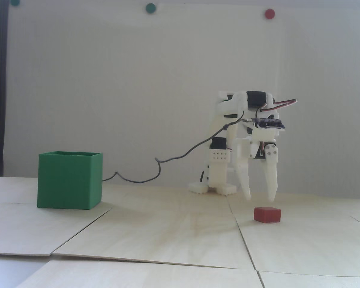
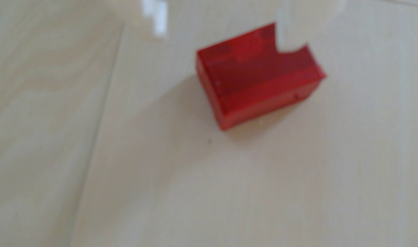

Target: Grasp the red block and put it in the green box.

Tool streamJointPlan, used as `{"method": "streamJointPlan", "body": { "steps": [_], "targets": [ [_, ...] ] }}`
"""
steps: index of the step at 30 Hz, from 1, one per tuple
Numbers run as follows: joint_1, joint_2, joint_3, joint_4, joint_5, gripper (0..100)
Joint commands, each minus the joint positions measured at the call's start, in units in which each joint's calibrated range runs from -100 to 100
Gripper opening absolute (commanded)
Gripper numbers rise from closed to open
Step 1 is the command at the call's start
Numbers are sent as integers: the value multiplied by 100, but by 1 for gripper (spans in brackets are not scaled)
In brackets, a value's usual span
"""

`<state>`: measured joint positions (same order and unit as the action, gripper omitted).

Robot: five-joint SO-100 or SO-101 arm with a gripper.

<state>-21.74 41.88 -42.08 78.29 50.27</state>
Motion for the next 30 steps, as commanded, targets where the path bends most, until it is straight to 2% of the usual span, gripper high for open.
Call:
{"method": "streamJointPlan", "body": {
  "steps": [1,8,20,30],
  "targets": [
    [-81,-79,-495,4,54,16],
    [-98,-79,-495,72,283,16],
    [-90,-118,-513,13,304,17],
    [-25,-23,-1285,72,304,17]
  ]
}}
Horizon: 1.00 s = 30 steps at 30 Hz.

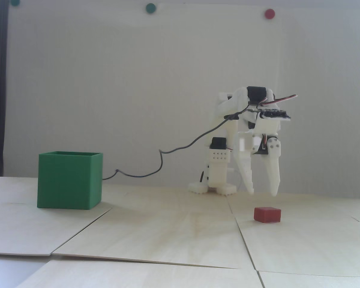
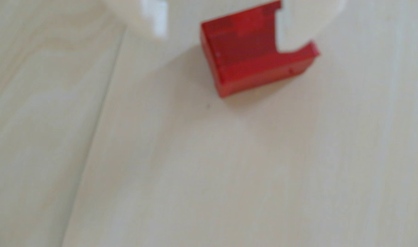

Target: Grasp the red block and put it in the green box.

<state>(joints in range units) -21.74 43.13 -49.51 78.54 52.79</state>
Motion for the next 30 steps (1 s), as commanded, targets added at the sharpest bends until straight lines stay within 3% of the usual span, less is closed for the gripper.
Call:
{"method": "streamJointPlan", "body": {
  "steps": [1,30],
  "targets": [
    [-25,-148,-542,38,52,17],
    [-492,657,-1766,629,192,17]
  ]
}}
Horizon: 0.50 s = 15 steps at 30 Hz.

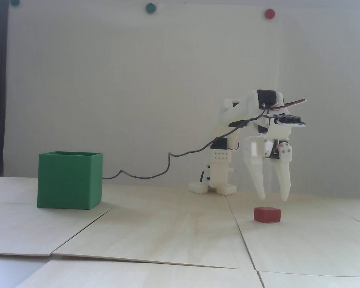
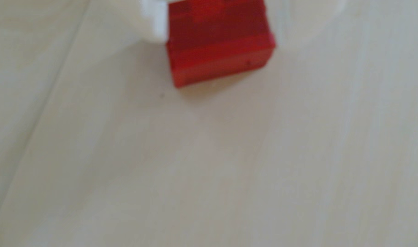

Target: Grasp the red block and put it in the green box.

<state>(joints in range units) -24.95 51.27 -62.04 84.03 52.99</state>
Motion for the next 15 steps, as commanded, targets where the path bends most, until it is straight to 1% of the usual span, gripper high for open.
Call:
{"method": "streamJointPlan", "body": {
  "steps": [1,15],
  "targets": [
    [-171,-156,-513,113,224,17],
    [46,-109,-539,139,286,17]
  ]
}}
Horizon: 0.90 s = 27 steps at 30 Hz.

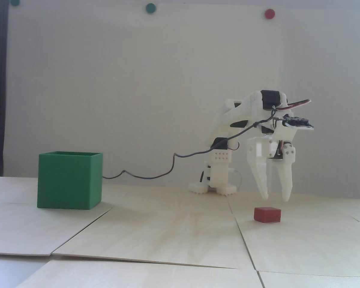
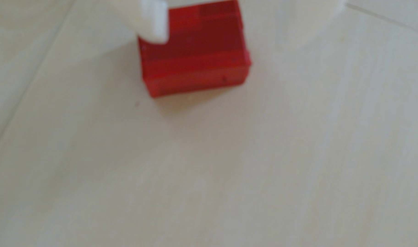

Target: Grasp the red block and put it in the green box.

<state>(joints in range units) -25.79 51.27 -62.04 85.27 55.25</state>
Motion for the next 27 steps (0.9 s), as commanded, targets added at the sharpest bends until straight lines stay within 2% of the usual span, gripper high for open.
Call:
{"method": "streamJointPlan", "body": {
  "steps": [1,11,23,27],
  "targets": [
    [171,-109,-548,14,66,17],
    [492,-101,-513,5,71,17],
    [404,-101,-513,5,175,17],
    [404,-101,-513,14,216,23]
  ]
}}
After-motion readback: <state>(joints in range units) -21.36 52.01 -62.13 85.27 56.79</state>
